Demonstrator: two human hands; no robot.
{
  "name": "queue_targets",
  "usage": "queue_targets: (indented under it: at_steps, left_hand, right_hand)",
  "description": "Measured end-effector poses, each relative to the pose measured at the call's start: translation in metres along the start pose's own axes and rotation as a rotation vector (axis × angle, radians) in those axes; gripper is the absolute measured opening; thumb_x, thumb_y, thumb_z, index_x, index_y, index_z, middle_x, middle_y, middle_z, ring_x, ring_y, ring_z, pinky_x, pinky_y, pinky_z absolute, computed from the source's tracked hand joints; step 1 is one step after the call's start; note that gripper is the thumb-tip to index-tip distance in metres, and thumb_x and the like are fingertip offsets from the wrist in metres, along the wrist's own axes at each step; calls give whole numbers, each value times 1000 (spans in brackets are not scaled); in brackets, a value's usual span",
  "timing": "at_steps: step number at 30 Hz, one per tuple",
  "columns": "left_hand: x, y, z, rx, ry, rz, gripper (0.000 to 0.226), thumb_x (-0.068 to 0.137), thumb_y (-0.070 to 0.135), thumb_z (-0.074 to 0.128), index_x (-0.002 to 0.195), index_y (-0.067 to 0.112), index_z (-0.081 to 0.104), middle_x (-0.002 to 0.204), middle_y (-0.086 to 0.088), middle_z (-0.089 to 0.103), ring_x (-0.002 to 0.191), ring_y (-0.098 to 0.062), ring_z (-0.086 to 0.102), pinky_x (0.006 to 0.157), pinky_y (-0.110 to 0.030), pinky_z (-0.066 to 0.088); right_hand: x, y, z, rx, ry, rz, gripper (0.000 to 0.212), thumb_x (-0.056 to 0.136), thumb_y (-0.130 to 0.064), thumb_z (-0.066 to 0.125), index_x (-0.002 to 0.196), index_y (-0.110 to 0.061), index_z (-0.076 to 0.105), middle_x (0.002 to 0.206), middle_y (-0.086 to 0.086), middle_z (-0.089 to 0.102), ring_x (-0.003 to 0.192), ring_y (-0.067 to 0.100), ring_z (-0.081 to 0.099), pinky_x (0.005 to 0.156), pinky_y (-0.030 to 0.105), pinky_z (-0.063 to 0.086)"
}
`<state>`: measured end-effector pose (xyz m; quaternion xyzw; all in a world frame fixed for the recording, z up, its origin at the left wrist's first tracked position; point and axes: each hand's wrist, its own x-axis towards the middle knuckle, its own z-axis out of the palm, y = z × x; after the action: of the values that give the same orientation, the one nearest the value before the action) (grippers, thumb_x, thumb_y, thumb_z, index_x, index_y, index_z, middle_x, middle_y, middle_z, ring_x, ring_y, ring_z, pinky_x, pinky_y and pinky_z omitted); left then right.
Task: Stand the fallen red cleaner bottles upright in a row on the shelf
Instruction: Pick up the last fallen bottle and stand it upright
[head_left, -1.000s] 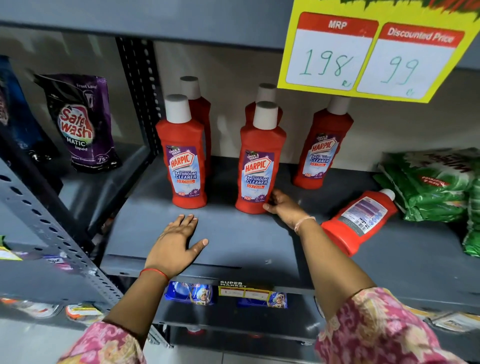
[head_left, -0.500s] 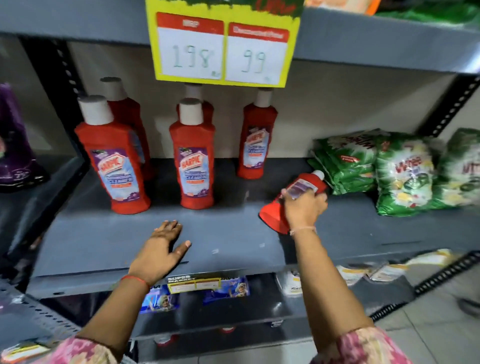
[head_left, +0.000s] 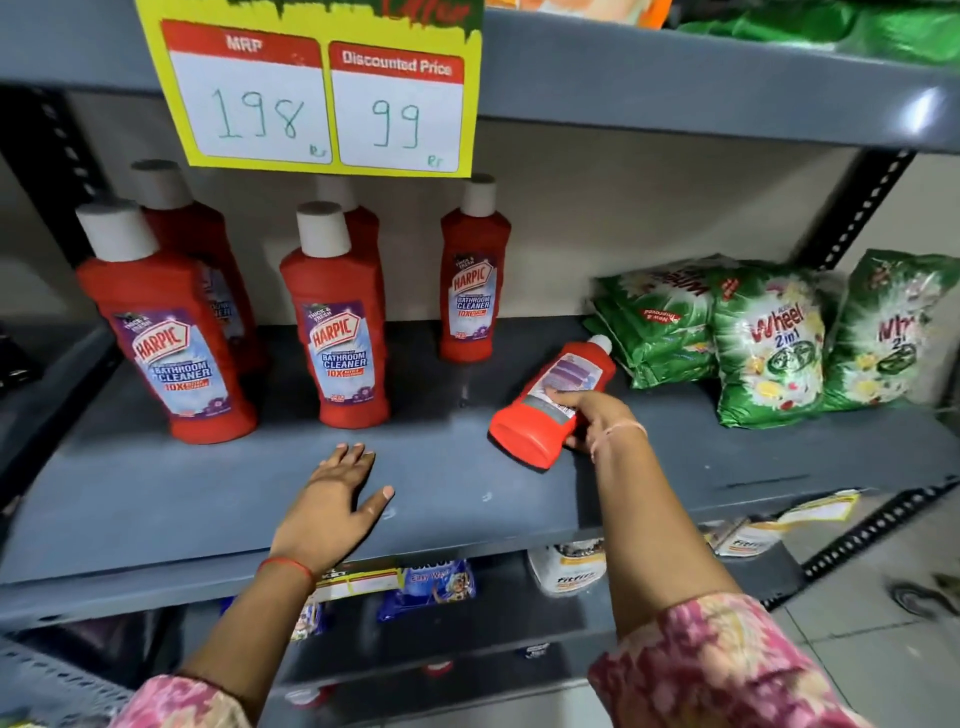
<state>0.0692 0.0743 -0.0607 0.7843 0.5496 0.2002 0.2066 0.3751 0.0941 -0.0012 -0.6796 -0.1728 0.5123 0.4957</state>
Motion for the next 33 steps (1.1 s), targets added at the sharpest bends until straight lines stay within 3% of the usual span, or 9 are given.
queue_targets:
  at_steps: [3,9,12,17,22,26,28,30,33]
  left_hand:
    - [1,0,0,-3,8,1,57,89,36,50,138,11,34,152,-9,28,144,-19,14,118,-33,11]
    - [1,0,0,1,20,-2,56,89,37,50,138,14,35,152,-5,29,143,-16,14,117,-29,11]
    - [0,0,-2,1,23,-3,56,89,37,50,138,14,35,151,-5,30,143,-16,15,116,-29,12]
    - [-1,1,0,-12,24,-7,55,89,36,51,137,14,36,151,-5,31,143,-15,15,116,-28,13]
    - [1,0,-1,-9,27,-8,55,89,37,50,137,15,36,151,-4,30,143,-15,15,117,-29,13]
    - [0,-1,0,-19,35,-15,56,88,40,50,137,16,36,151,-2,30,143,-13,15,116,-28,13]
    - [-1,-2,0,-18,34,-18,57,88,41,49,138,18,35,152,-1,29,143,-12,14,117,-28,13]
    - [-1,-2,0,-19,33,-24,57,88,43,48,138,19,34,152,0,28,143,-12,13,117,-28,13]
    - [-1,-2,1,-22,33,-26,58,88,44,47,139,20,33,152,1,28,143,-12,13,117,-28,13]
  right_hand:
    - [0,-6,-5,77,-51,-132,42,65,1,74,102,-9,56,68,3,69,52,13,64,43,24,52]
    - [5,-34,24,22,-84,-524,59,52,23,71,103,3,48,115,28,60,99,33,60,84,50,52]
    - [13,-34,41,-92,-119,-597,67,48,17,78,107,6,48,115,25,61,102,36,61,88,50,51]
    - [22,-28,54,-207,-177,-694,73,44,8,82,102,-20,47,96,-6,63,91,15,61,76,27,54]
    - [24,-16,46,-188,-217,-730,73,49,5,82,105,-28,47,102,-8,63,95,9,61,93,45,50]
    - [15,21,56,-270,70,-796,118,41,-21,90,138,-17,23,136,14,41,127,28,37,108,45,31]
    - [9,39,74,-364,251,-745,134,34,-40,89,141,-17,13,136,20,34,126,34,29,105,48,28]
    - [4,47,93,-437,373,-702,133,35,-51,85,141,-15,13,126,21,38,116,36,33,99,51,34]
    - [4,47,106,-490,502,-665,118,47,-46,83,138,-9,18,115,22,43,109,39,38,93,49,40]
